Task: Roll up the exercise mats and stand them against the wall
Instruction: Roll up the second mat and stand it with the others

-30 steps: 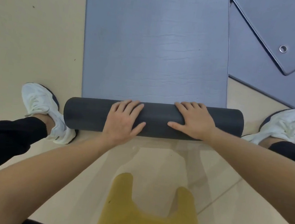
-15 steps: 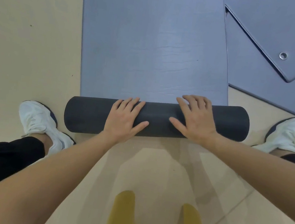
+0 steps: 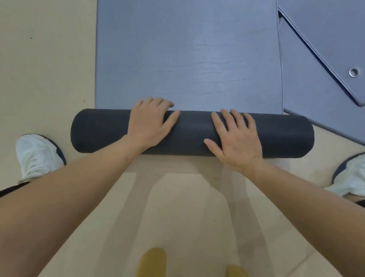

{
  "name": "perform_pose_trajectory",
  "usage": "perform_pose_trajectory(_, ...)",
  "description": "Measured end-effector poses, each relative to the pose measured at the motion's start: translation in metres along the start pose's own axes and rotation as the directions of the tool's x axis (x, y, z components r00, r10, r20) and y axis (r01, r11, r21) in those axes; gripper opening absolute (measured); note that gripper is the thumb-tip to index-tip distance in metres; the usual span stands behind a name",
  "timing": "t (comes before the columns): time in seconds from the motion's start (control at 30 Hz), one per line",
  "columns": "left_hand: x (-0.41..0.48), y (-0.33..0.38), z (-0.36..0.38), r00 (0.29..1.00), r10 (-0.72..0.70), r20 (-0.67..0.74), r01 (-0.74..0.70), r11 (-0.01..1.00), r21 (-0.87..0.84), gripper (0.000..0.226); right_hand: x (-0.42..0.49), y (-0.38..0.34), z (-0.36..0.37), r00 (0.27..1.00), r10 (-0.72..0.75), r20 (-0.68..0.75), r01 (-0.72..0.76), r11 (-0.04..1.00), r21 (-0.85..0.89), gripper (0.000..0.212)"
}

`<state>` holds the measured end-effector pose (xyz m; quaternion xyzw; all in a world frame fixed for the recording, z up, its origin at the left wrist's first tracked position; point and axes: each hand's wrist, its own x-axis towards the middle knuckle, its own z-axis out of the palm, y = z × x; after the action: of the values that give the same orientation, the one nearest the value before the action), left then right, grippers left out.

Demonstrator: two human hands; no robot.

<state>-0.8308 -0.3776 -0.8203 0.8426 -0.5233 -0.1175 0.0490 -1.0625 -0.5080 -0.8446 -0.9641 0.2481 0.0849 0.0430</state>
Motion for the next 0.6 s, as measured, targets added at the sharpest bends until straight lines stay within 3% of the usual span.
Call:
perform_pose_trajectory(0.07,-0.019,0.009,0.001,0.989,0.029,-0.144,-0.032,0.999,-0.02,0.047,0.015,0.005,-0.005,1.0,0.005,-0.001,-0.005,1.0,0.024,0.074)
perform_pose_trajectory(0.13,-0.035,0.014,0.008,0.978,0.082,-0.192,-0.084,0.996,-0.002,0.056,0.033,0.012,-0.012,1.0,0.008,0.016,-0.009,0.998,0.062,0.072)
perform_pose_trajectory(0.27,-0.037,0.015,0.018,0.993,0.12,0.0,-0.119,0.981,0.151,0.096,0.072,0.031,-0.026,0.987,-0.009,0.159,-0.017,0.987,0.159,0.074)
perform_pose_trajectory(0.37,-0.015,0.012,0.015,0.993,0.106,0.043,-0.112,0.977,0.183,0.113,0.09,0.041,-0.033,0.975,-0.029,0.222,-0.026,0.971,0.239,0.074)
perform_pose_trajectory(0.53,0.025,0.003,0.005,0.988,0.101,0.113,-0.121,0.975,0.187,0.129,0.087,0.054,-0.047,0.998,-0.022,0.064,0.014,0.992,0.129,0.09)
perform_pose_trajectory(0.6,0.045,-0.003,-0.002,0.979,0.111,0.173,-0.143,0.971,0.191,0.136,0.078,0.057,-0.044,0.995,-0.072,0.067,0.069,0.997,0.045,0.1)
